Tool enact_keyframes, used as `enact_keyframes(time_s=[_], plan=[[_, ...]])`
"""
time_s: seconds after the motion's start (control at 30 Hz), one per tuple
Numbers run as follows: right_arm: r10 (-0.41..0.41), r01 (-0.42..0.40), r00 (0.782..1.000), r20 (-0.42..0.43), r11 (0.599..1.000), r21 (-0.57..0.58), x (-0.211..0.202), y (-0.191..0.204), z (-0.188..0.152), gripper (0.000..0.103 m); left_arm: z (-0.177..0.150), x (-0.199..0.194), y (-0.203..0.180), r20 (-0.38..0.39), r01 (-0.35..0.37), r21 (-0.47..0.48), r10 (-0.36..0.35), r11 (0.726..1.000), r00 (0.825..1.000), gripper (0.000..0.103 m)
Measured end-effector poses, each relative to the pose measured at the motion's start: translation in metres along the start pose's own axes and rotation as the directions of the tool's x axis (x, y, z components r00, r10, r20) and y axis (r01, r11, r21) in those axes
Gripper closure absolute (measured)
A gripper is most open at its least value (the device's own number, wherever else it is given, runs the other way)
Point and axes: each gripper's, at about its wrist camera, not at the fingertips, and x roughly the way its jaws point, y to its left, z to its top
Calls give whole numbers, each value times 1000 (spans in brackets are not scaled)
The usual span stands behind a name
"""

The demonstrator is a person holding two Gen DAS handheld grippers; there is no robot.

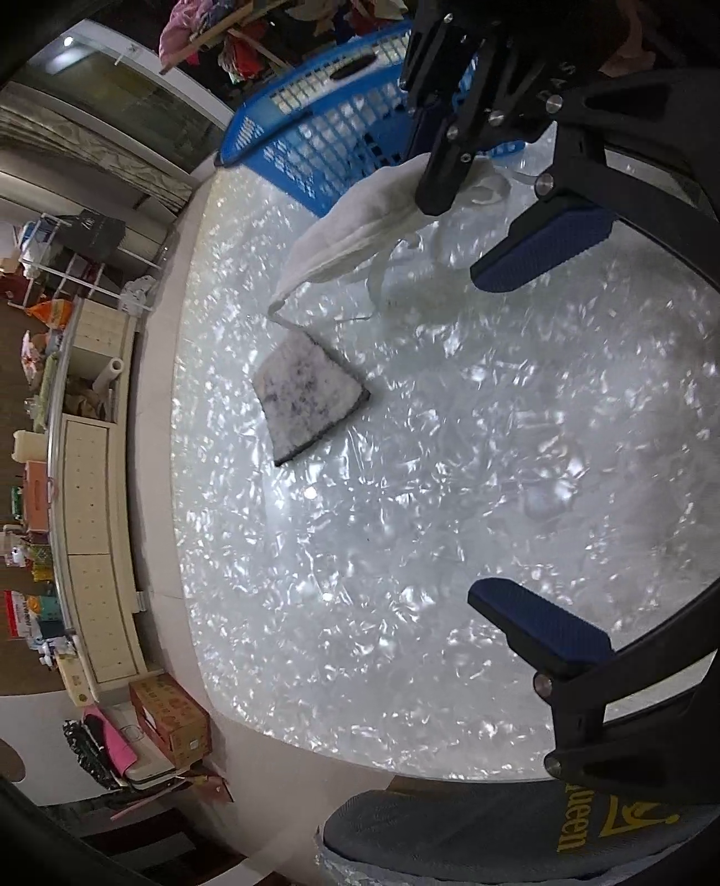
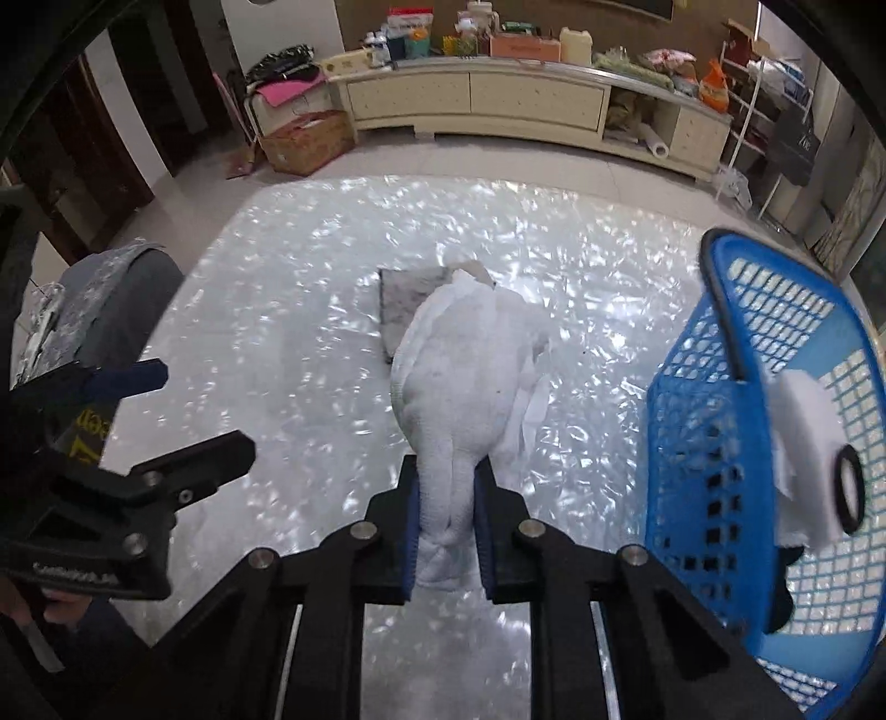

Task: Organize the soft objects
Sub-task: 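Lift the white waffle towel into the blue basket and open the right gripper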

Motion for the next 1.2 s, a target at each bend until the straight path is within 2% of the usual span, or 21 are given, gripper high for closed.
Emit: enact_keyframes(time_s=[0.3,0.67,0.87,1.2], plan=[[12,-9,997,73,999,-31,-54,2,-15,87,-6,-54,-25,67,7,23,-8,1000,998,0],[-2,8,986,169,999,-37,-105,-13,-28,87,-5,-91,-62,115,6,63,-14,998,993,0],[-32,39,980,195,999,-34,-113,-30,-28,87,1,-99,-85,133,14,98,-27,995,991,0],[-86,90,977,197,996,-11,-117,-63,-34,87,21,-83,-130,127,48,169,-70,984,990,0]])
